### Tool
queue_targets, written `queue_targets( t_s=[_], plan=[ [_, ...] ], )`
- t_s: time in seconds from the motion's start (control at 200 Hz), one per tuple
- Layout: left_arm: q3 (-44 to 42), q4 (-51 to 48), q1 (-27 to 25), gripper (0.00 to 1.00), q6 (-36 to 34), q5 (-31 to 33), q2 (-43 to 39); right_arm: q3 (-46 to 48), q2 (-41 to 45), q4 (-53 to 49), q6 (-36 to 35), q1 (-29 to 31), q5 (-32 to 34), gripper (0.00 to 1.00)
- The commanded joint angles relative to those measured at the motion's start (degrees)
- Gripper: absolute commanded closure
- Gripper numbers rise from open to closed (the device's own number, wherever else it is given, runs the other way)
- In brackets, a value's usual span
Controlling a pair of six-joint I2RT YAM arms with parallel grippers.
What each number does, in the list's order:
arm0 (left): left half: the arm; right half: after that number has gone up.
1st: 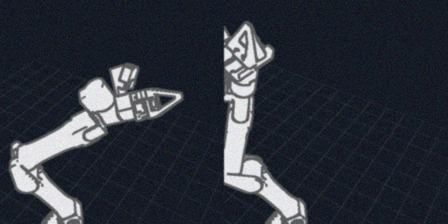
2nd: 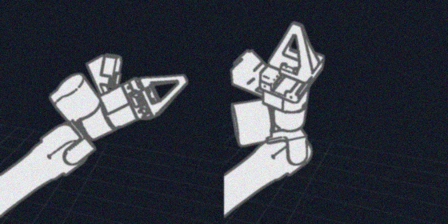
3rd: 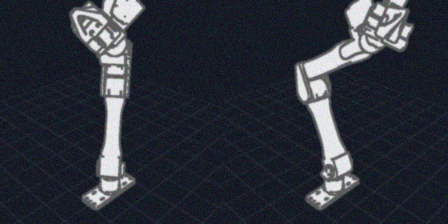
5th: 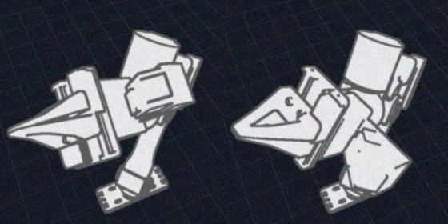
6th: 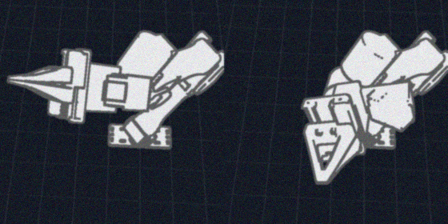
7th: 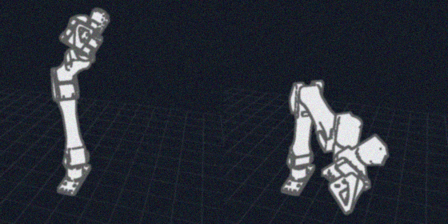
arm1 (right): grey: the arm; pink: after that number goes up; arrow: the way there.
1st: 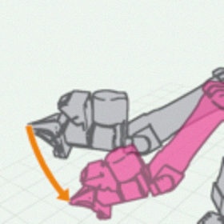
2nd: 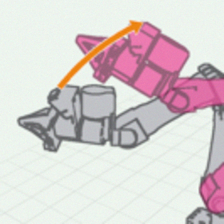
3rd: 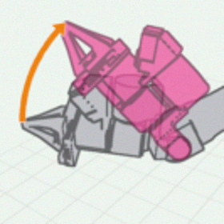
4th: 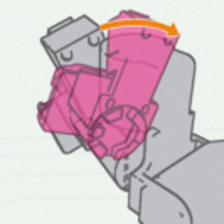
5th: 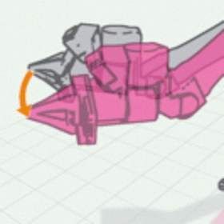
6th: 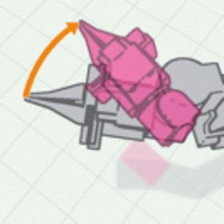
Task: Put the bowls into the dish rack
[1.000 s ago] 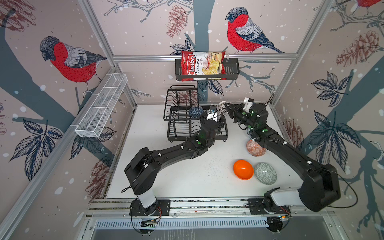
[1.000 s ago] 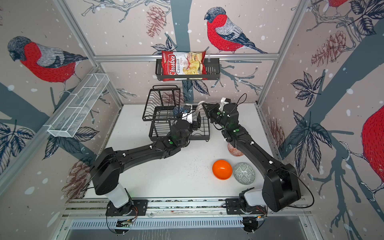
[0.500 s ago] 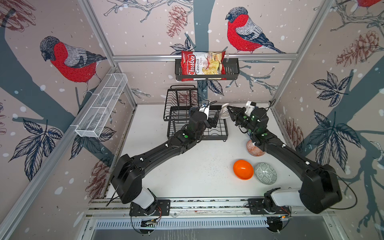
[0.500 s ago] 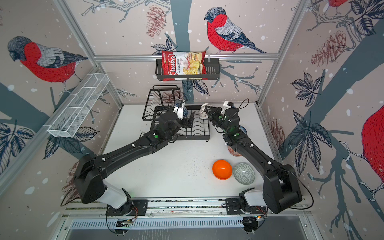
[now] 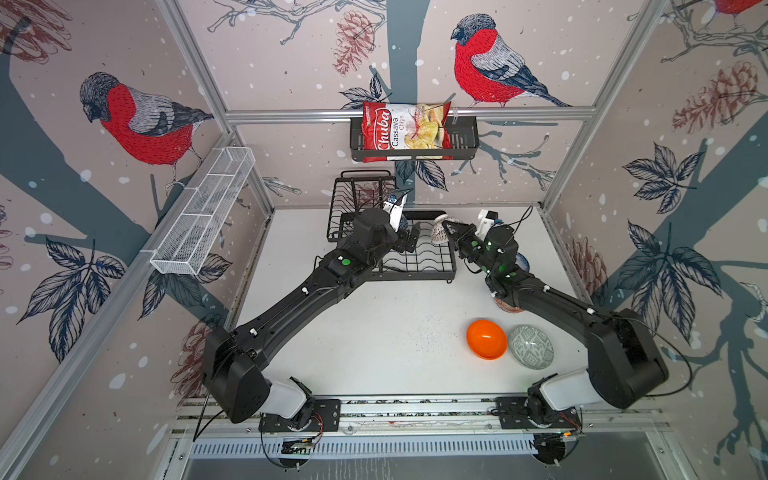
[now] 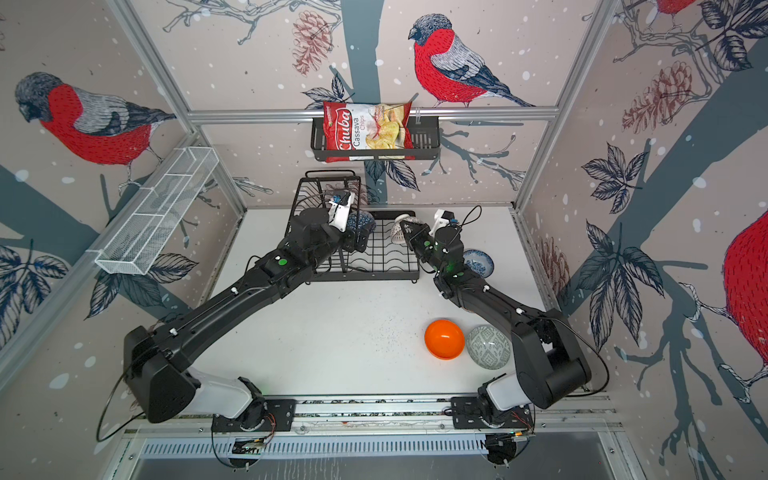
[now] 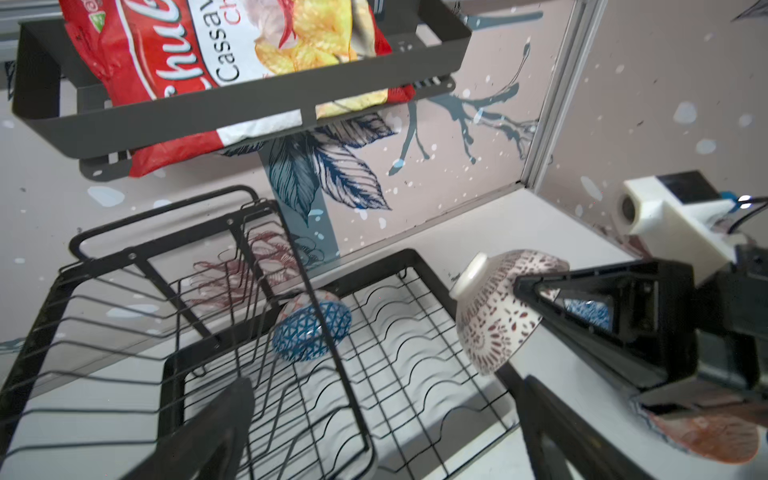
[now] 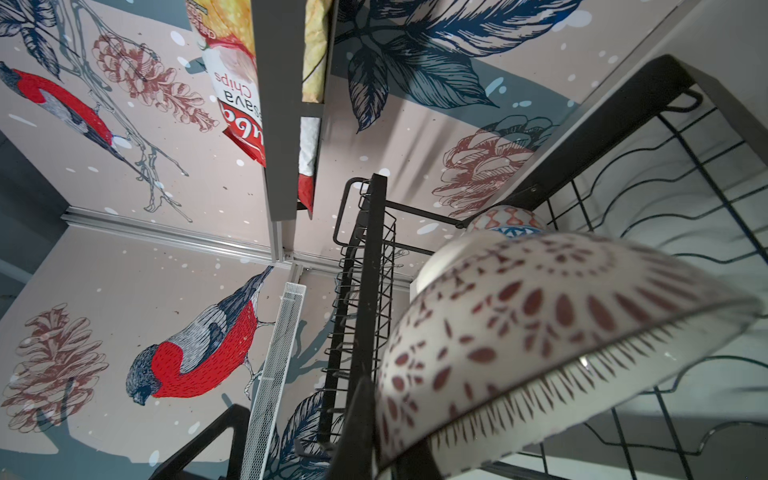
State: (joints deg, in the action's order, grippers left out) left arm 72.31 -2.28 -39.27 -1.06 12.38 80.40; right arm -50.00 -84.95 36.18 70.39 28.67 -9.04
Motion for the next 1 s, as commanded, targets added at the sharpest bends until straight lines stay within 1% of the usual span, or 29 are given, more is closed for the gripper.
queue_targets(
  t_s=[0.0,0.07,0.12,0.18,0.275,0.355,0.48,0.62,0.835,0.996],
  plan=[
    [-5.63,7.81,0.12,0.02,-5.79,4.32,-4.14,-0.22,-2.22,9.84,-1.5,0.67,0.86,0.99],
    [-11.84,15.0,0.11,0.02,-8.76,5.32,-7.99,-1.16,-4.56,10.65,-1.47,1.23,0.65,0.99],
    [-13.64,16.68,0.15,0.02,-9.57,6.05,-9.82,-2.04,-6.38,11.3,-1.48,1.61,0.6,0.99],
    [-12.68,13.17,0.9,0.03,-8.94,4.33,-10.3,-3.35,-8.67,11.15,-1.25,1.99,0.77,0.99],
    [-9.34,7.6,1.55,0.02,-9.07,2.58,-8.41,-5.29,-12.51,12.46,-0.39,2.68,0.36,0.99],
    [-8.23,5.87,2.1,0.02,-9.49,1.62,-7.16,-6.43,-15.69,15.21,1.28,3.1,-0.14,0.99],
    [-6.19,2.83,3.79,0.02,-8.87,-1.66,-5.9,-8.92,-20.13,17.95,3.31,3.46,-1.22,0.99],
    [-5.04,1.62,4.95,0.02,-8.91,-3.67,-5.14,-12.22,-24.71,19.27,5.48,4.06,-2.62,0.99],
    [-5.01,1.66,5.52,0.03,-9.28,-5.48,-5.25,-16.49,-30.37,20.2,7.5,5.15,-2.51,0.99],
    [-4.9,1.32,5.59,0.03,-8.84,-6.13,-4.88,-19.82,-36.04,24.48,12.31,5.87,-2.89,0.99]
  ],
)
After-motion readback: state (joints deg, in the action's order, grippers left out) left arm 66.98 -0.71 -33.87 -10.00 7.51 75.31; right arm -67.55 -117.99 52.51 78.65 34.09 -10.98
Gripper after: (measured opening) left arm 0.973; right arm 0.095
